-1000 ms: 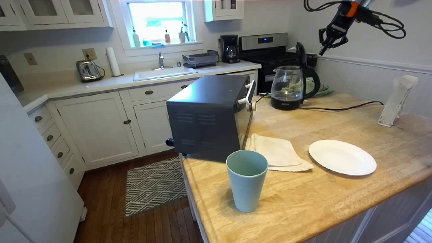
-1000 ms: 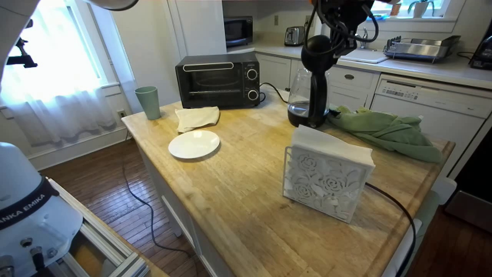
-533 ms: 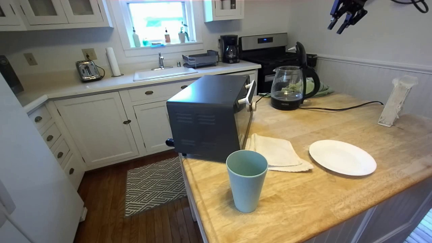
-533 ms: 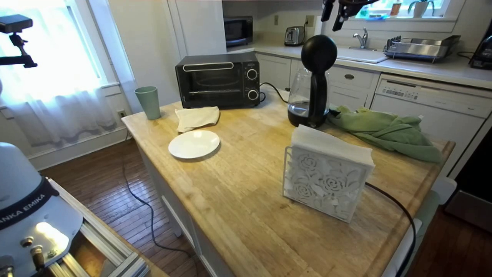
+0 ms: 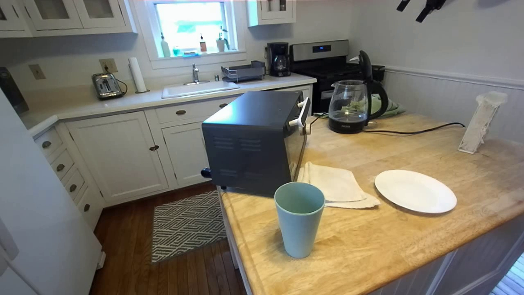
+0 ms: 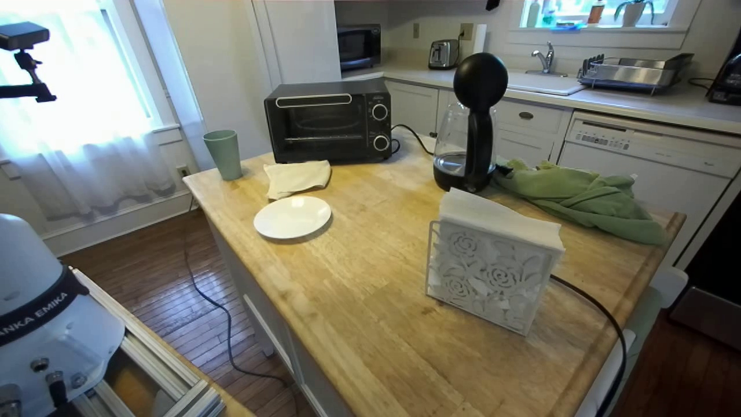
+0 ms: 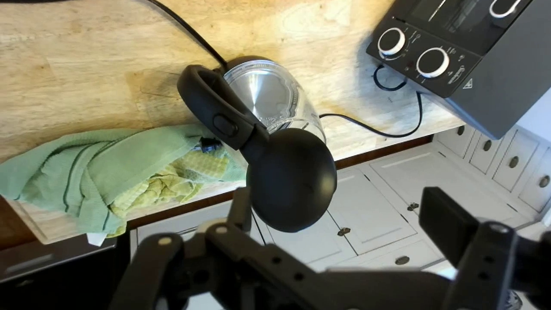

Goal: Open the lid to the transparent kettle

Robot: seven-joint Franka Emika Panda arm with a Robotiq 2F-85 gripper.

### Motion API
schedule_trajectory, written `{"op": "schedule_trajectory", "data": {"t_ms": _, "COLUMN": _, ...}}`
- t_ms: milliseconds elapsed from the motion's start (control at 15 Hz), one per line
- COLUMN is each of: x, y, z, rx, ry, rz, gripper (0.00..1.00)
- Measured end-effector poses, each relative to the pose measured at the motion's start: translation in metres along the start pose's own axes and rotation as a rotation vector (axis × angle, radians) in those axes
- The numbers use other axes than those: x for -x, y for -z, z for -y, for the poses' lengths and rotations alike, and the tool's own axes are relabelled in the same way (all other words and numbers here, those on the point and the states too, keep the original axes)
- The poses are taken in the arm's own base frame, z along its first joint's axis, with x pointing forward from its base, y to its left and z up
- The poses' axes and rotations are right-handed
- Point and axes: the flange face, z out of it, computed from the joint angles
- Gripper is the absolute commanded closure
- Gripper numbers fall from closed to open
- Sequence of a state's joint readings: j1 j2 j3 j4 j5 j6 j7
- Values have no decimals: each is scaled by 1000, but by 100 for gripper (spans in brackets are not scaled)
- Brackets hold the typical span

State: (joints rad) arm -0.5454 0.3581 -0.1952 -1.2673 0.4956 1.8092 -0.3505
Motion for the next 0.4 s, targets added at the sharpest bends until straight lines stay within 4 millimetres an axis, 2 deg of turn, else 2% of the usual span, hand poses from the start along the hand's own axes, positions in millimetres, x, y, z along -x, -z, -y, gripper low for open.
{"op": "schedule_trajectory", "data": {"t_ms": 267, "x": 16, "y": -14, "z": 15, "rx": 74, "ry": 27, "rz": -7, "gripper": 0}}
{"op": "schedule_trajectory", "data": {"t_ms": 400, "x": 16, "y": -14, "z": 15, "rx": 74, "ry": 27, "rz": -8, "gripper": 0}}
